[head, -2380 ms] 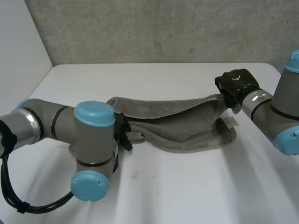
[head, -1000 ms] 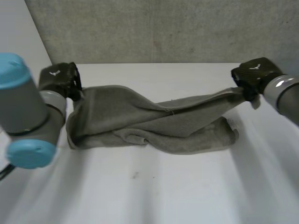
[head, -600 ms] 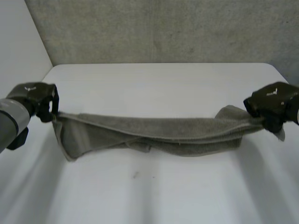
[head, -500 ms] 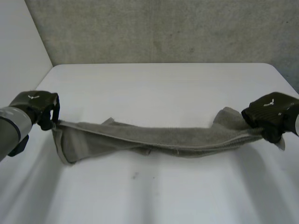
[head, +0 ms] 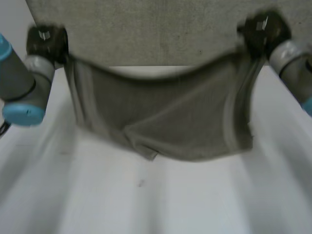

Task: Fold the towel.

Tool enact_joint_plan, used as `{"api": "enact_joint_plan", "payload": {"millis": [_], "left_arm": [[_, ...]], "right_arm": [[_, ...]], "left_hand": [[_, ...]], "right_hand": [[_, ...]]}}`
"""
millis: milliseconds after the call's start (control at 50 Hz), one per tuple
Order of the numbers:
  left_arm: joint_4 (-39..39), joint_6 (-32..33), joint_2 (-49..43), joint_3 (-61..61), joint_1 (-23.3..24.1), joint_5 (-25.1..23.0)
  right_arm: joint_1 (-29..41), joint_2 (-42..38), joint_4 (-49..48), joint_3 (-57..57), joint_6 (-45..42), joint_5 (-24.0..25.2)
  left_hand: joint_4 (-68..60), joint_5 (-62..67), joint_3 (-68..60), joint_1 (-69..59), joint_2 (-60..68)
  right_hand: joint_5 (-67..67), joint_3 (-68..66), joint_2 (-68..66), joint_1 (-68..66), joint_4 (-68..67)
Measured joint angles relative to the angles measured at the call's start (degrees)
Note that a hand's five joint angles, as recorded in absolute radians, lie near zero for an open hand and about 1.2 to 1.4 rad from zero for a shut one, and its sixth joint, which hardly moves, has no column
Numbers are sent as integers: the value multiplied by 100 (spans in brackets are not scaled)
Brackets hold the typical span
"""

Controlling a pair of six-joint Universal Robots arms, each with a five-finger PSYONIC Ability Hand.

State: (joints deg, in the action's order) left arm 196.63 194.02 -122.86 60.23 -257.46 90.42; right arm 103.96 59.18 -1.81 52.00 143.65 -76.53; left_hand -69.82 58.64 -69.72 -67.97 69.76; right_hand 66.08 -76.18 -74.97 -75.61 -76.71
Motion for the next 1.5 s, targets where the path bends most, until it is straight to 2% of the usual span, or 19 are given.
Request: {"api": "enact_joint_plan", "payload": {"millis": [80,140,220,300,380,480,620,740,820,940,1040,1160,1220,1320,1500], "left_arm": [[706,-564,-79,-795,65,26],[1097,-1002,14,-1026,82,50],[1410,-1537,231,-957,74,81],[1455,-1814,509,-362,-1,80],[1438,-1882,850,652,-156,-27],[1450,-1836,1311,2470,-542,-634],[1504,-1677,1540,4273,-1060,-1606],[1445,-1168,1551,4977,-1220,-2031],[1249,-630,1571,5159,-1307,-2126],[757,173,1675,5176,-1446,-2179],[576,529,1695,5177,-1466,-2442],[605,626,1600,5202,-1426,-2833],[688,624,1493,5209,-1376,-2957],[852,615,1378,5222,-1334,-2981],[1114,613,1309,5284,-1331,-2939]], "right_arm": [[49,-37,-1451,-508,679,-22],[51,15,-2126,-603,1002,-34],[32,171,-2461,-451,1234,-7],[-10,395,-2276,27,1278,169],[-49,614,-1989,700,1242,596],[-222,835,-1517,1861,1117,1340],[-498,916,-843,3188,457,1748],[-616,906,-250,3996,-587,1622],[-674,940,304,4284,-983,1206],[-688,1046,655,4509,-869,516],[-675,1128,392,4687,-641,310],[-671,1155,56,4843,-489,317],[-669,1154,-67,4928,-458,342],[-662,1151,-183,5017,-459,358],[-649,1148,-237,5068,-475,366]], "left_hand": [[0,0,0,0,0],[-1,0,0,0,0],[-1,0,0,0,0],[-1,0,0,0,1],[-1,0,-1,0,1],[-2,0,-1,0,1],[-3,0,-2,0,1],[-2,0,-2,0,1],[-2,0,-1,0,1],[-2,0,-2,0,1],[-3,1,-2,0,1],[207,-49,196,28,-199],[825,-699,815,668,-818],[1865,-1750,1853,1660,-1856],[2931,-2823,2930,2735,-2935]], "right_hand": [[0,0,0,0,0],[0,0,0,0,0],[7,0,0,0,0],[40,0,0,0,0],[41,0,0,0,0],[41,0,0,0,0],[41,0,0,0,0],[41,0,0,-1,0],[41,0,0,0,0],[41,0,0,0,0],[41,0,0,-1,0],[41,0,0,0,0],[41,0,0,3,0],[41,0,0,3,0],[41,0,0,3,0]]}}
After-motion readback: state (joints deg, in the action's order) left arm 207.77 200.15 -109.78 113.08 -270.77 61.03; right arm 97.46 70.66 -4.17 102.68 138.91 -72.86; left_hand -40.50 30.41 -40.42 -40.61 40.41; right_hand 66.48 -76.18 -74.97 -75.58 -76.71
